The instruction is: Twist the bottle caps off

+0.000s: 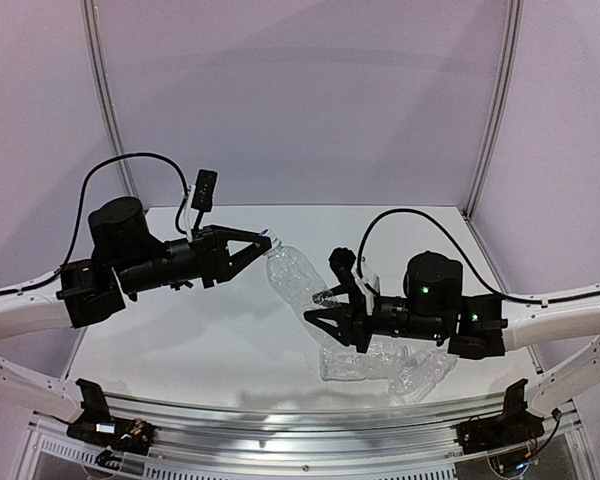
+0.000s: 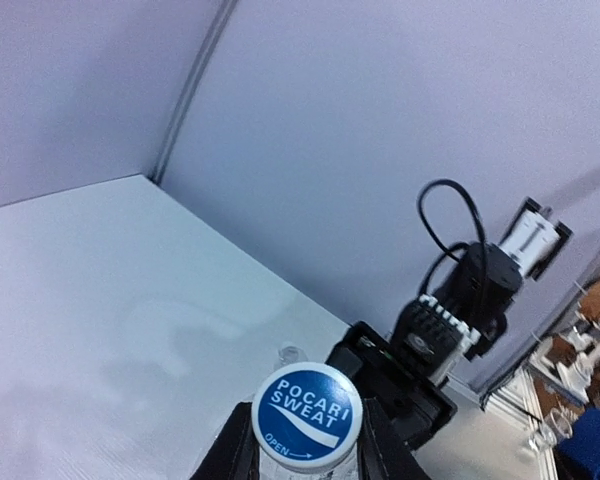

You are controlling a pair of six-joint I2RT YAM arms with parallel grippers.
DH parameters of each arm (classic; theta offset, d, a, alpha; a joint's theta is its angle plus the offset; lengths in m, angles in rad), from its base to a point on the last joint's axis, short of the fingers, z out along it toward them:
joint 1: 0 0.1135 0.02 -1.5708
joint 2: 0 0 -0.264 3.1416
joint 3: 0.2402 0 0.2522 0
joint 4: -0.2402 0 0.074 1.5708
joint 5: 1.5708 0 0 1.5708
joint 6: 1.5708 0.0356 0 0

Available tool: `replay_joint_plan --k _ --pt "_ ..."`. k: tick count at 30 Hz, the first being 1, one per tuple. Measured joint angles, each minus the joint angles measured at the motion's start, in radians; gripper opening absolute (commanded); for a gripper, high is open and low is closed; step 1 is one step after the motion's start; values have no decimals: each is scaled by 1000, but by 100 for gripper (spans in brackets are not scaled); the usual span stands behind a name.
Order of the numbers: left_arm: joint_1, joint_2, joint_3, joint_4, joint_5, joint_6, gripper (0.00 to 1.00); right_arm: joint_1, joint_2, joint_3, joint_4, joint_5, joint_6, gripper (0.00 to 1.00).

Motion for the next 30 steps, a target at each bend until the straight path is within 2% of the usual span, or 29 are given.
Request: replay_joint_plan --k 4,7,9,11,15,18,22,27,30 --pt "-30 37 3 -6 -181 -115 31 17 35 31 -49 138 -21 3" --pt "-32 68 3 -11 -251 -180 31 31 65 52 -84 218 -25 3" --pt "-32 80 5 -24 -281 -208 36 39 80 63 -103 257 -27 3" --pt "-32 84 6 -35 -301 -215 48 45 91 73 -118 283 -29 3" --pt "-37 70 10 -85 -327 -176 82 47 93 76 -141 307 -25 3" --pt "-38 23 9 -121 -341 -124 96 47 93 76 -149 305 -24 3" --pt "-27 -106 -18 -126 -343 -47 97 47 72 67 -145 242 -24 4" --pt "51 -263 -89 -65 -188 37 95 47 6 30 -99 58 -21 4" --pt "60 -290 -111 -30 -85 72 91 47 -10 28 -74 -35 -18 4"
